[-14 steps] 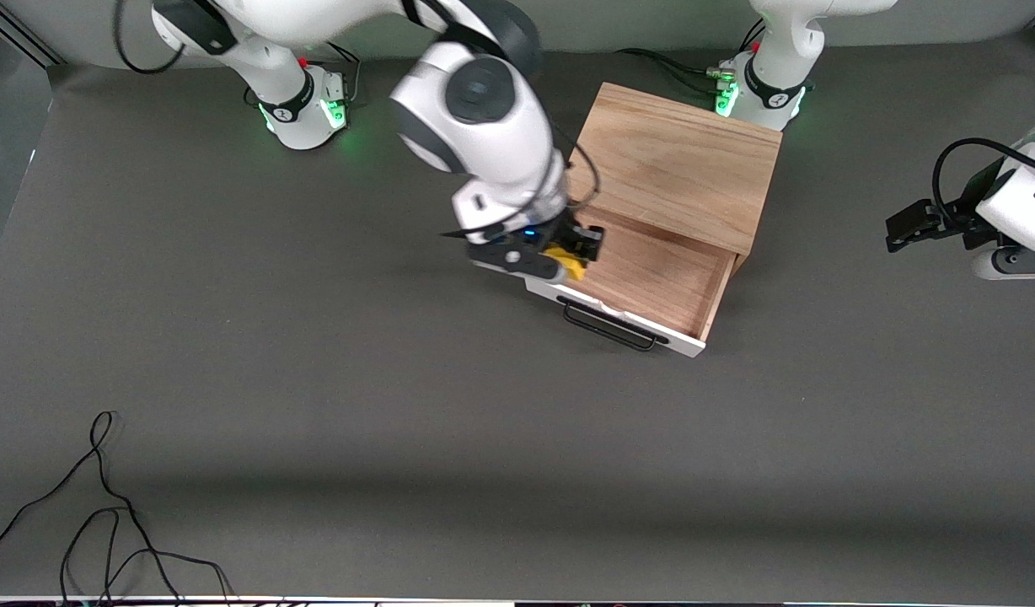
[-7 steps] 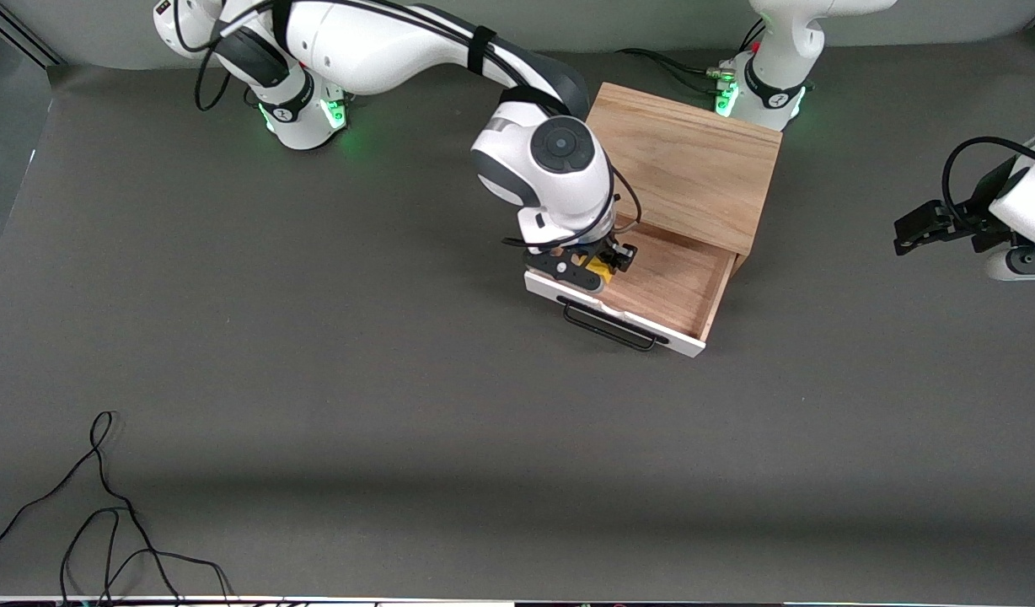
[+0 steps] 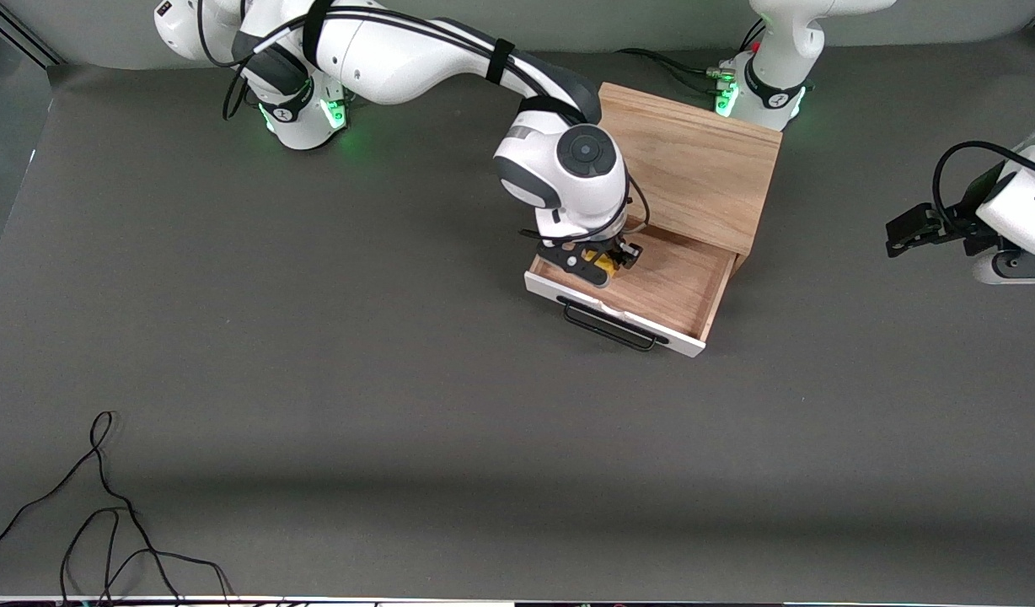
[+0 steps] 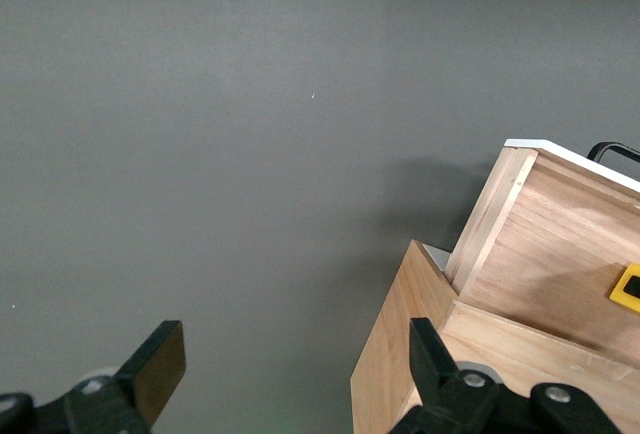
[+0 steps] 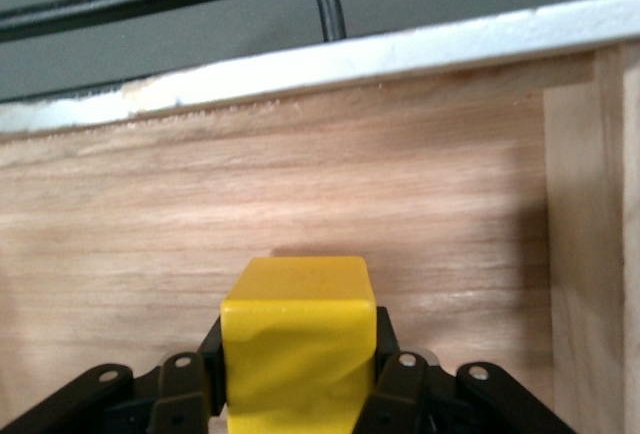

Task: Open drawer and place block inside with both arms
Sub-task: 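Lower the cube into the drawer and open the right gripper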

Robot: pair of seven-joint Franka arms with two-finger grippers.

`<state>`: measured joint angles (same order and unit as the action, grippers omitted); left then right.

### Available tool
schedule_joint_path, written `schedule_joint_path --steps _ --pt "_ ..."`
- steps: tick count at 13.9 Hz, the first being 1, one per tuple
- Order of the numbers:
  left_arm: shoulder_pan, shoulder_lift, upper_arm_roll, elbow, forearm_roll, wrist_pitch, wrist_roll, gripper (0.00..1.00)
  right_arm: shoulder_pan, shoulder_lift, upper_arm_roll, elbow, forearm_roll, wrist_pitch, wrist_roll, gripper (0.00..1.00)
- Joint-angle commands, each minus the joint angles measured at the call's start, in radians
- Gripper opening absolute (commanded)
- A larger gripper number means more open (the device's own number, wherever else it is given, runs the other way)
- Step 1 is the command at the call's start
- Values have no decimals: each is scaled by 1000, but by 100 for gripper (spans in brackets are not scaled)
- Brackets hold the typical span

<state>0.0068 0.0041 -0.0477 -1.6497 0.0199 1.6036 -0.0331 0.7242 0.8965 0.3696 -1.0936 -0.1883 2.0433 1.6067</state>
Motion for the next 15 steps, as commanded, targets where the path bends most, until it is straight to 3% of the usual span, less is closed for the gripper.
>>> schedule_joint_path --steps 1,2,6,9,11,15 --pt "15 4 -12 24 0 -25 39 100 29 19 -5 25 -103 -2 39 100" --pt "16 2 -12 25 0 -39 62 100 34 19 -2 18 -140 -2 41 100" --pt "19 -3 -9 41 0 -50 70 100 32 -16 -1 31 -148 -26 35 100" --pt "19 0 -8 44 5 -59 67 100 3 -114 -8 31 -146 -113 19 100" --pt "19 -1 -8 44 3 -62 64 100 -83 -187 5 12 -135 -118 -37 100" --pt "19 5 -8 42 5 -62 61 100 -283 -365 31 -76 48 -178 -163 100"
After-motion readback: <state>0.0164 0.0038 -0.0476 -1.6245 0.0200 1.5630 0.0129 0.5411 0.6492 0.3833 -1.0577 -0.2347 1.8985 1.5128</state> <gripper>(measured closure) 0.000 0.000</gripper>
